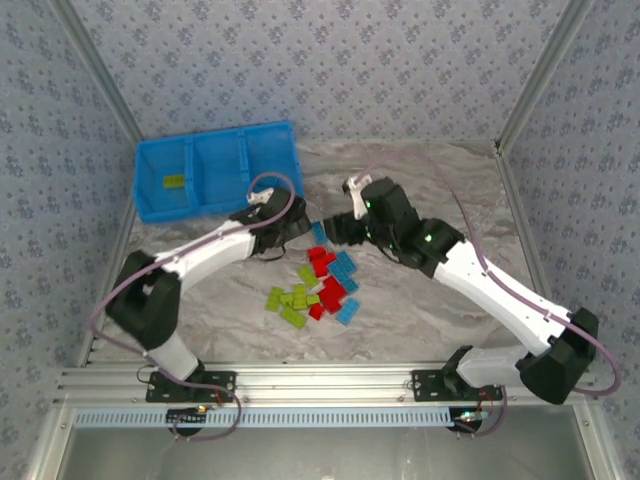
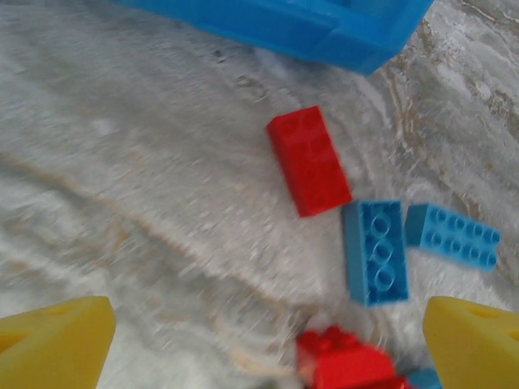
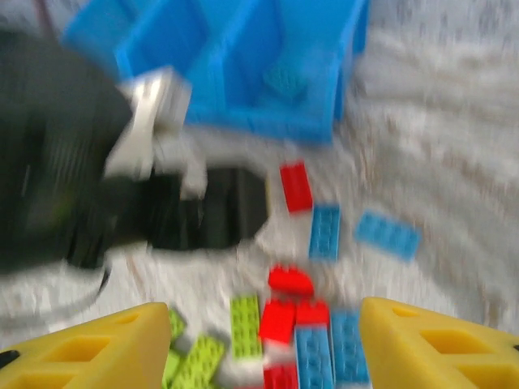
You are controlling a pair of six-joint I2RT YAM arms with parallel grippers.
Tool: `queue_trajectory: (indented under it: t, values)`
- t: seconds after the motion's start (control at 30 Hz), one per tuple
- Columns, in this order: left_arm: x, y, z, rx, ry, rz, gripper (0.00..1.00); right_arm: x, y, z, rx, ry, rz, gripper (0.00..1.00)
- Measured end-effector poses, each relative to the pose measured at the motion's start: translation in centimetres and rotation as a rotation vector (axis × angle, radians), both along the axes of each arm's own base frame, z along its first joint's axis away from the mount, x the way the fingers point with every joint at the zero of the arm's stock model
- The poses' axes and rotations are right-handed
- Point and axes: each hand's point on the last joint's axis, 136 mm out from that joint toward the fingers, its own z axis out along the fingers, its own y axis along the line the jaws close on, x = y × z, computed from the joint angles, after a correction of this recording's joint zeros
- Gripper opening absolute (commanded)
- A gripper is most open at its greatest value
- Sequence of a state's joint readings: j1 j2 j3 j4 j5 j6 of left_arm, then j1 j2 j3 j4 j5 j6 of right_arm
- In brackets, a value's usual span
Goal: Sort the legos into containers by color
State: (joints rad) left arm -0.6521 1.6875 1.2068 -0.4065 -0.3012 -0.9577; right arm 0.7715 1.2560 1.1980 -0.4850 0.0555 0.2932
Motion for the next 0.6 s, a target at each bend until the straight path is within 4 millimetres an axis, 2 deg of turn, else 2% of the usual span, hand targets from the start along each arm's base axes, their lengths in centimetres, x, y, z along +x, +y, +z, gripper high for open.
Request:
queue_trajectory:
  t: [0.13,0.2,0.37,0.47,0.6]
  values:
    - [3.8,-1.3,-1.8,0.008,0.030,0.013,0.90,-2.8,-2.1,-5.2,-0.080,0.123,-0.026,0.71]
    - [4.9,-1.5,-2.9,0.020,0.050,0.019,0.88,-3.6,-3.1,-6.3,-0.095,0.147,-0.053,0.72]
    - [6.7,-2.2,-5.8,0.063,0.114,-0.006,0.84,-4.4,-5.0,-5.8,-0.054,0.130,-0.131,0.74]
    - [7.0,-2.6,-7.5,0.094,0.154,-0.034,0.73,-4.8,-5.9,-5.2,-0.026,0.115,-0.165,0.75]
    - [6.0,-2.2,-8.8,0.123,0.208,-0.056,0.56,-5.1,-6.8,-4.8,-0.015,0.111,-0.201,0.76]
